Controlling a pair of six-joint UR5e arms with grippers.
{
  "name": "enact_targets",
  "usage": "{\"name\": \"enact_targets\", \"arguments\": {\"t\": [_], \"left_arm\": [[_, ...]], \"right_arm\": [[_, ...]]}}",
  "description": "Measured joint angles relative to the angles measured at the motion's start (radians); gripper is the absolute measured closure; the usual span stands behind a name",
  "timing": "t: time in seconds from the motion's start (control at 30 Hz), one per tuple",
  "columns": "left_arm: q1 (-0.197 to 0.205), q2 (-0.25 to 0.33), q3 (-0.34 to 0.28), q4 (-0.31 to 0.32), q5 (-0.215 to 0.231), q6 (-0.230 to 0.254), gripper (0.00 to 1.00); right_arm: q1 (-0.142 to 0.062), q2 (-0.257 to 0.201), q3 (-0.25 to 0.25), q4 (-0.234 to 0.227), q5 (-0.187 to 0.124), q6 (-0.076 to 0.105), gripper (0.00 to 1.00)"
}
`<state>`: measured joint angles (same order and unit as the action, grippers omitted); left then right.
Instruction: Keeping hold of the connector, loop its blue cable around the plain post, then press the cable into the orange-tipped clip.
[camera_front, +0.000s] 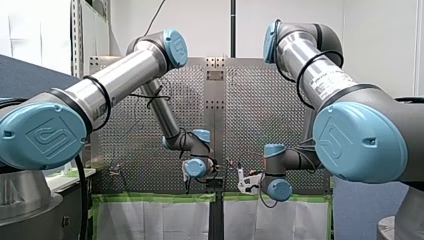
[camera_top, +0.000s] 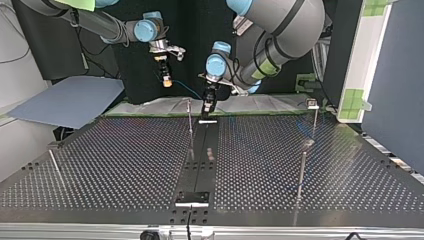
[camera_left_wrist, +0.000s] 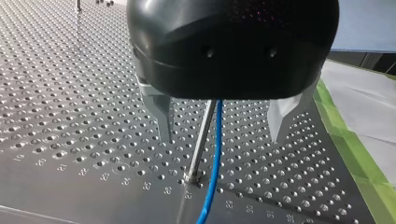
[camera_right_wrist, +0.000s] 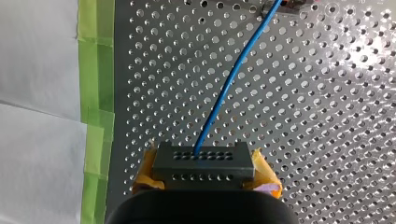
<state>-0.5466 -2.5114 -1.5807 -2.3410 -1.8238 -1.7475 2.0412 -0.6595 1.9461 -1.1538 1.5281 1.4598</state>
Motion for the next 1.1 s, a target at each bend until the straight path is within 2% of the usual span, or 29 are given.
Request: {"name": "enact_targets", "arguments": {"t": [0.07, 0.1, 0.13, 0.17, 0.2, 0.23, 0.27, 0.37, 0.53, 0.63, 0.67, 0.7, 0.77, 1.1], "left_arm": [[-0.001, 0.0, 0.0, 0.004, -0.001, 0.0, 0.33], [-0.003, 0.0, 0.0, 0.007, -0.003, 0.0, 0.33], [-0.004, 0.0, 0.0, 0.01, -0.004, 0.0, 0.38], [-0.004, 0.0, 0.0, 0.011, -0.006, 0.0, 0.51], [-0.006, 0.0, 0.0, 0.012, -0.008, 0.0, 0.51], [-0.007, 0.0, 0.0, 0.012, -0.01, 0.0, 0.62], [-0.008, 0.0, 0.0, 0.011, -0.012, 0.001, 0.68], [-0.008, 0.0, 0.0, 0.004, -0.009, 0.008, 0.68], [-0.005, 0.0, 0.0, -0.025, 0.026, 0.041, 0.68], [-0.003, 0.0, 0.0, -0.041, 0.039, 0.054, 0.78], [-0.002, 0.0, 0.0, -0.046, 0.038, 0.058, 0.92], [-0.002, 0.0, 0.0, -0.05, 0.035, 0.063, 0.92], [-0.002, 0.0, 0.0, -0.054, 0.032, 0.068, 1.0], [-0.001, 0.0, 0.0, -0.051, 0.027, 0.072, 1.0]], "right_arm": [[0.0, 0.001, 0.0, 0.0, 0.0, 0.0, 1.0], [0.001, 0.001, 0.0, 0.0, 0.0, 0.0, 1.0], [0.001, 0.001, 0.0, 0.0, 0.0, -0.001, 1.0], [0.001, 0.002, 0.0, 0.0, 0.0, -0.001, 1.0], [0.001, 0.002, 0.0, 0.0, 0.001, -0.001, 1.0], [0.001, 0.003, 0.0, 0.0, 0.001, -0.001, 1.0], [0.0, 0.004, 0.0, 0.0, 0.002, -0.002, 1.0], [-0.001, 0.007, 0.0, 0.0, 0.003, -0.002, 1.0], [-0.004, 0.008, -0.001, 0.0, 0.005, -0.002, 1.0], [-0.004, 0.008, -0.001, 0.0, 0.006, -0.002, 1.0], [-0.004, 0.008, -0.001, 0.0, 0.006, -0.002, 1.0], [-0.004, 0.008, -0.002, 0.0, 0.006, -0.002, 1.0], [-0.004, 0.008, -0.001, 0.0, 0.006, -0.002, 1.0], [-0.005, 0.009, -0.002, 0.0, 0.006, -0.002, 1.0]]}}
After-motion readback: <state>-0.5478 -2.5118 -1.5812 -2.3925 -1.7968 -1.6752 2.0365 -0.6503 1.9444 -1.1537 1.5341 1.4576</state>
